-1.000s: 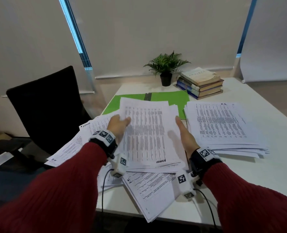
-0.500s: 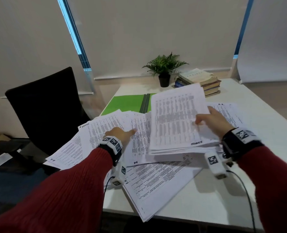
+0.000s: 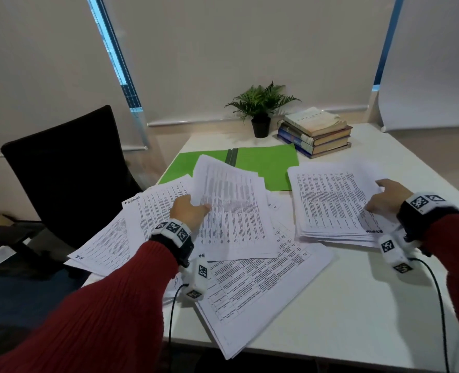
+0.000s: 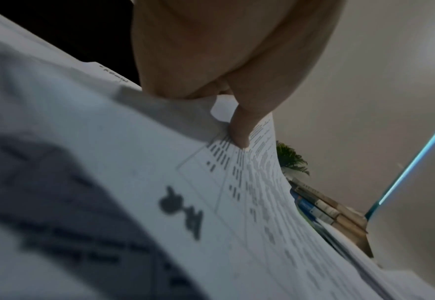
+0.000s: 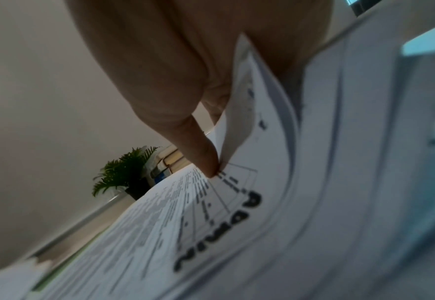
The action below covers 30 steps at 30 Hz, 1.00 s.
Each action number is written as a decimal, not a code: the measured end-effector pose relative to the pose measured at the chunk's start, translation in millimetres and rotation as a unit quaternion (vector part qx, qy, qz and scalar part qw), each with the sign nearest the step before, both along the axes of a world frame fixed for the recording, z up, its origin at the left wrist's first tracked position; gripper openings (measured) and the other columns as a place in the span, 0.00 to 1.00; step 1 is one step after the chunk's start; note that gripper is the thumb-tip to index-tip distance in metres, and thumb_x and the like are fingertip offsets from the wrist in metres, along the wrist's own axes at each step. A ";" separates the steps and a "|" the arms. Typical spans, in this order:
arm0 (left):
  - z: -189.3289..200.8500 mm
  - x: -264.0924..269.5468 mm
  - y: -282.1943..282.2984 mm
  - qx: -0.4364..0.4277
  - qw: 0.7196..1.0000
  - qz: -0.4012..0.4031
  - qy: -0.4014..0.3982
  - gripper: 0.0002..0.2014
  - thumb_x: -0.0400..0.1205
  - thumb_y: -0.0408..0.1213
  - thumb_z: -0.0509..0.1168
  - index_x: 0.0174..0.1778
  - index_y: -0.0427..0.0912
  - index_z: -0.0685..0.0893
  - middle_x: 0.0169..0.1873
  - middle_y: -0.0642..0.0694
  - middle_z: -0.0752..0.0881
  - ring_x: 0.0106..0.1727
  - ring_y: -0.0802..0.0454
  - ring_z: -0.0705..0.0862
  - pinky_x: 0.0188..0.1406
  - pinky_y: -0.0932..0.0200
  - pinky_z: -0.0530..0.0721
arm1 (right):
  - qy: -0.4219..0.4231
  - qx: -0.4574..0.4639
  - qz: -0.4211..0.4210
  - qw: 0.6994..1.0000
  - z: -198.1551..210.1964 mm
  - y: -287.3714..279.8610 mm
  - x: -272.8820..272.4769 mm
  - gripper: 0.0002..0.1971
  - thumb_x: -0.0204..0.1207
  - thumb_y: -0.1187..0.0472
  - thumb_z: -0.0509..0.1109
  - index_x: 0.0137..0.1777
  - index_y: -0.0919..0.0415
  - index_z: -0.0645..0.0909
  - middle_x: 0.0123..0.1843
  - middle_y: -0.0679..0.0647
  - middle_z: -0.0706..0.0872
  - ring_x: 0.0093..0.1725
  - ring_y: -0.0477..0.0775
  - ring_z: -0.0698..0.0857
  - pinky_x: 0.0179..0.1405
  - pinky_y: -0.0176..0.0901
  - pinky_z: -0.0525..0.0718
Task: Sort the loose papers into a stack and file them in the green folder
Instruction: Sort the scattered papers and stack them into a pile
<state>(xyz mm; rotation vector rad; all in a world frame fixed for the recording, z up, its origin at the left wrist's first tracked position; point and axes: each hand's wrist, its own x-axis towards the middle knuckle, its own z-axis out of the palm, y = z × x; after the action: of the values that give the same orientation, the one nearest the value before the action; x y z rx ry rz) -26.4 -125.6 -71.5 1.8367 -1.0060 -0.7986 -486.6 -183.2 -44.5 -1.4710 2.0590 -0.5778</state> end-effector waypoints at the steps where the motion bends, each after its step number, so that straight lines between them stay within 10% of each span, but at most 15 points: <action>1: 0.2 5.7 0.8 -0.017 1.000 0.013 0.021 0.12 0.80 0.34 0.81 0.58 0.40 0.93 0.51 0.42 0.96 0.53 0.39 0.95 0.62 0.38 0.93 | 0.007 0.002 -0.001 1.000 0.5 -0.5 -0.9 0.43 0.73 0.74 0.76 0.87 0.66 0.62 0.75 0.69 0.78 0.57 0.67 0.83 0.54 0.52 0.83; 9: 29.3 23.6 30.6 -0.086 0.988 -0.016 0.124 0.13 0.82 0.29 0.78 0.62 0.35 0.91 0.55 0.40 0.96 0.58 0.39 0.94 0.67 0.38 0.90 | 0.177 -0.087 0.037 0.980 28.4 25.9 50.8 0.41 0.75 0.42 0.77 0.84 0.59 0.68 0.78 0.71 0.73 0.76 0.73 0.74 0.75 0.65 0.77; 13: 32.9 20.2 39.3 -0.068 0.986 -0.040 0.144 0.14 0.82 0.30 0.79 0.63 0.37 0.91 0.56 0.42 0.96 0.59 0.39 0.95 0.68 0.34 0.89 | -0.097 -0.088 0.161 0.978 32.3 58.4 132.2 0.38 0.78 0.32 0.69 0.77 0.60 0.78 0.70 0.57 0.85 0.67 0.61 0.86 0.71 0.59 0.82; 17: 31.6 12.9 49.6 -0.059 0.984 -0.057 0.157 0.16 0.81 0.31 0.80 0.65 0.36 0.90 0.57 0.41 0.96 0.60 0.39 0.94 0.70 0.33 0.88 | -0.367 0.044 0.192 0.909 8.6 80.7 201.5 0.29 0.74 0.49 0.81 0.71 0.61 0.81 0.64 0.67 0.89 0.67 0.68 0.88 0.68 0.61 0.86; 22: 37.2 34.3 57.7 0.011 1.000 -0.022 -0.014 0.27 0.85 0.46 0.77 0.75 0.35 0.83 0.67 0.38 0.90 0.61 0.41 0.92 0.57 0.49 0.90 | -0.366 -0.020 0.162 0.916 -24.5 85.5 231.3 0.24 0.75 0.73 0.78 0.71 0.64 0.81 0.64 0.59 0.91 0.60 0.58 0.91 0.60 0.50 0.90; 25: 35.3 80.2 61.3 0.137 0.973 0.036 -0.182 0.26 0.81 0.59 0.75 0.55 0.36 0.87 0.61 0.39 0.90 0.51 0.42 0.90 0.45 0.58 0.83 | -0.334 -0.052 0.159 0.927 -25.5 92.4 230.0 0.17 0.76 0.75 0.76 0.61 0.59 0.85 0.59 0.57 0.92 0.58 0.59 0.91 0.68 0.59 0.86; 30: 7.5 131.6 58.3 0.222 0.943 0.077 -0.234 0.36 0.68 0.69 0.78 0.51 0.37 0.86 0.53 0.39 0.91 0.55 0.36 0.91 0.61 0.45 0.91 | -0.334 -0.074 0.152 0.927 -16.0 104.9 233.4 0.20 0.78 0.77 0.74 0.44 0.48 0.78 0.45 0.47 0.87 0.50 0.57 0.87 0.63 0.54 0.85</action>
<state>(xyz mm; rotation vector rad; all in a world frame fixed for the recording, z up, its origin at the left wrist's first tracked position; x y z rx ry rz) 105.3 -67.3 -64.0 2.5447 -1.0039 -0.5279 -253.2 -78.4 -60.5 -1.3811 1.2583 -0.9592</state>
